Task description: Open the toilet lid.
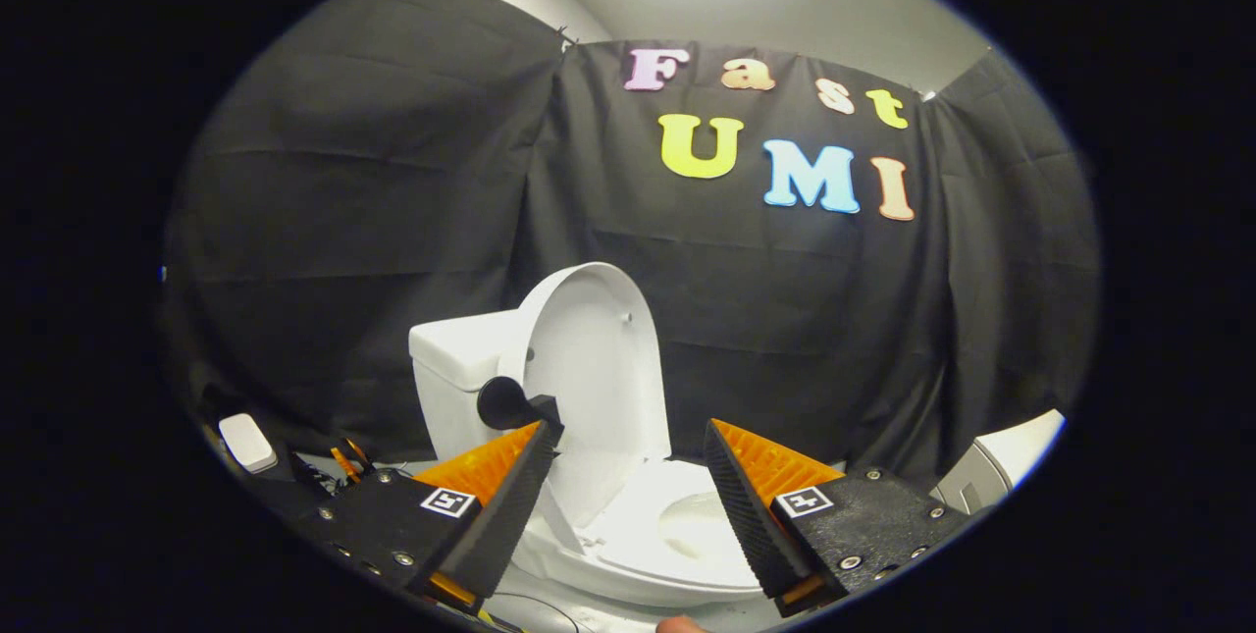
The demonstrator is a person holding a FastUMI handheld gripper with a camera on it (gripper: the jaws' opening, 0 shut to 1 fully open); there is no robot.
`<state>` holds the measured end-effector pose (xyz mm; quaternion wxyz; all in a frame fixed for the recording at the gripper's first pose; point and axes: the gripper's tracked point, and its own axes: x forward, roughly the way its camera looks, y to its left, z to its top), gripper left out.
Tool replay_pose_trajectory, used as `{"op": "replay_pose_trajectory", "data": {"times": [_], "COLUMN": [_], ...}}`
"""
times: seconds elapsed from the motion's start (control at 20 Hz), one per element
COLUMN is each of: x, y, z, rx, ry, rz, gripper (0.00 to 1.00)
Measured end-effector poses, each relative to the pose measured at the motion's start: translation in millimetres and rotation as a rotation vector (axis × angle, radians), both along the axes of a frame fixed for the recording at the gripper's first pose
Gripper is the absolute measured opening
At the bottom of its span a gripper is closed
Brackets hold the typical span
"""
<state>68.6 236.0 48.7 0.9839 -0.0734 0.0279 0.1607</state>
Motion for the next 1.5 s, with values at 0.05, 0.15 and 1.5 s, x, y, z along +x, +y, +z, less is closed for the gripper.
{"op": "replay_pose_trajectory", "data": {"times": [0.05,0.15,1.5], "x": [-4,-11,-81], "y": [-11,-32,-179], "z": [7,14,-44], "rx": [0.014,0.049,0.089], "ry": [-0.011,-0.021,-0.021], "rz": [-0.015,-0.044,-0.224], "gripper": [0.95,0.95,0.96]}}
